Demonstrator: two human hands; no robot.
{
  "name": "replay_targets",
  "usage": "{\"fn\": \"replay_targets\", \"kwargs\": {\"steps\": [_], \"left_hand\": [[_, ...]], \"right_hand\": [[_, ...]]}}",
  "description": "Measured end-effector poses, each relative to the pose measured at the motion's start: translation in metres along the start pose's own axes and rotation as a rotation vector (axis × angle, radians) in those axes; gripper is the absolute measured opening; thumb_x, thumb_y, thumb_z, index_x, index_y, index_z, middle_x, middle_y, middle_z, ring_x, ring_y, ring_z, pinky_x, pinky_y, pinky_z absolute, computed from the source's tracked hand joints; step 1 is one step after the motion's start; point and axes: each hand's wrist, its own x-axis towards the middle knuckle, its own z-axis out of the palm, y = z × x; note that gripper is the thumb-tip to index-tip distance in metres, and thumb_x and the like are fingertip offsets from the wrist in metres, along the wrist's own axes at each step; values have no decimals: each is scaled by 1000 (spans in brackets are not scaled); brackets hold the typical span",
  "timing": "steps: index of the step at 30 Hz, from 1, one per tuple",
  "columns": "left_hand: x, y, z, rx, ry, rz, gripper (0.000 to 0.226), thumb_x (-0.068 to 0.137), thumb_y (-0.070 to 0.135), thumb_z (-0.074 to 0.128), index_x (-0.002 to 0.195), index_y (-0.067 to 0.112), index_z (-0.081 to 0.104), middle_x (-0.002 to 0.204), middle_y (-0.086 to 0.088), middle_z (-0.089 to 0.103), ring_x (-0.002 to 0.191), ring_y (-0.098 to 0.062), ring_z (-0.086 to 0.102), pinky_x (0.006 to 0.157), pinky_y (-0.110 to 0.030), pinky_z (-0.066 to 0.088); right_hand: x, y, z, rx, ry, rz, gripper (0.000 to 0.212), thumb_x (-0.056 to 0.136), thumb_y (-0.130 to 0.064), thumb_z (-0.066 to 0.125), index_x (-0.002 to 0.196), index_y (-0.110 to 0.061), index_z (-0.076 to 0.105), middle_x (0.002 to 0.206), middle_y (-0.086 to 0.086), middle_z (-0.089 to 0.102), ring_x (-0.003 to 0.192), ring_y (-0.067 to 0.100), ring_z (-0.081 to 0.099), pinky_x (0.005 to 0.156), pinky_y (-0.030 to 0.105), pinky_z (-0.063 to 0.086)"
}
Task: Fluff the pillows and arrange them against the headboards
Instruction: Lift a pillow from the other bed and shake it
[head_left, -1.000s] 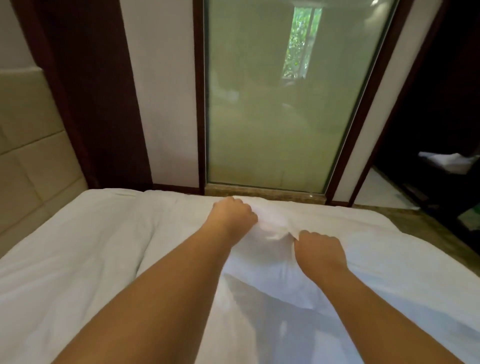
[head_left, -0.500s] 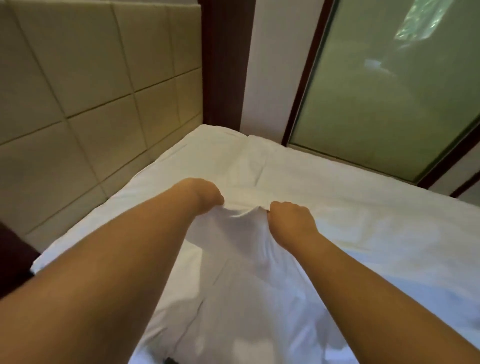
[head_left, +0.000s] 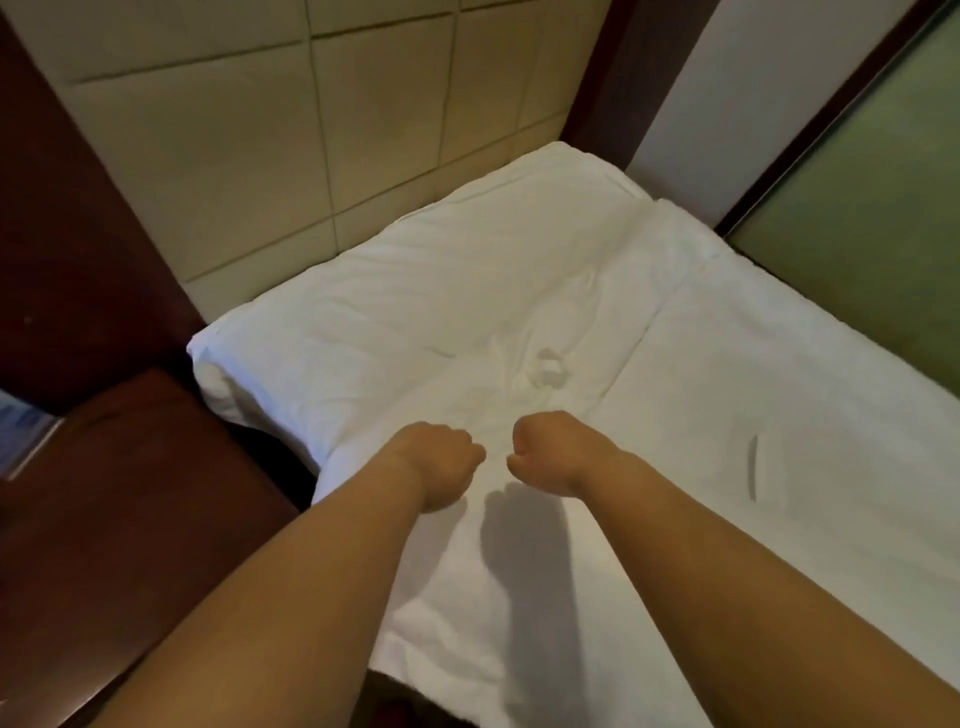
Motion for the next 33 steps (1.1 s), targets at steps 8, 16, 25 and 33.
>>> {"fn": "replay_targets", "kwargs": {"steps": [8, 16, 25, 33], "left_hand": [[22, -26, 57, -276, -99, -402, 30, 104, 26, 32, 126, 11, 46, 126, -9, 50, 112, -27, 53, 86, -35, 41], [69, -14, 125, -728, -315, -736, 71, 83, 65, 55, 135, 19, 41, 128, -3, 53, 117, -24, 51, 94, -36, 43], [95, 10, 161, -914, -121, -893, 94, 65, 69, 70, 137, 24, 29, 127, 3, 50, 115, -22, 53, 96, -35, 39], [95, 27, 163, -1133, -232, -753, 52, 90, 49, 57, 131, 17, 54, 133, -6, 56, 123, -24, 50, 102, -32, 38]], "right_hand": [[79, 27, 13, -167, 12, -103, 18, 94, -10, 37, 90, -12, 54, 91, 6, 50, 84, 26, 49, 72, 31, 37], [175, 19, 52, -242, -151, -455, 48, 89, -23, 54, 136, -19, 42, 128, 6, 49, 121, 26, 46, 98, 37, 41], [202, 33, 124, -471, -291, -635, 72, 63, -63, 57, 128, -34, 47, 124, -6, 56, 119, 19, 49, 99, 45, 28], [194, 27, 124, -597, -429, -527, 42, 79, -60, 49, 101, -25, 59, 105, -2, 65, 106, 22, 57, 94, 42, 31]]}}
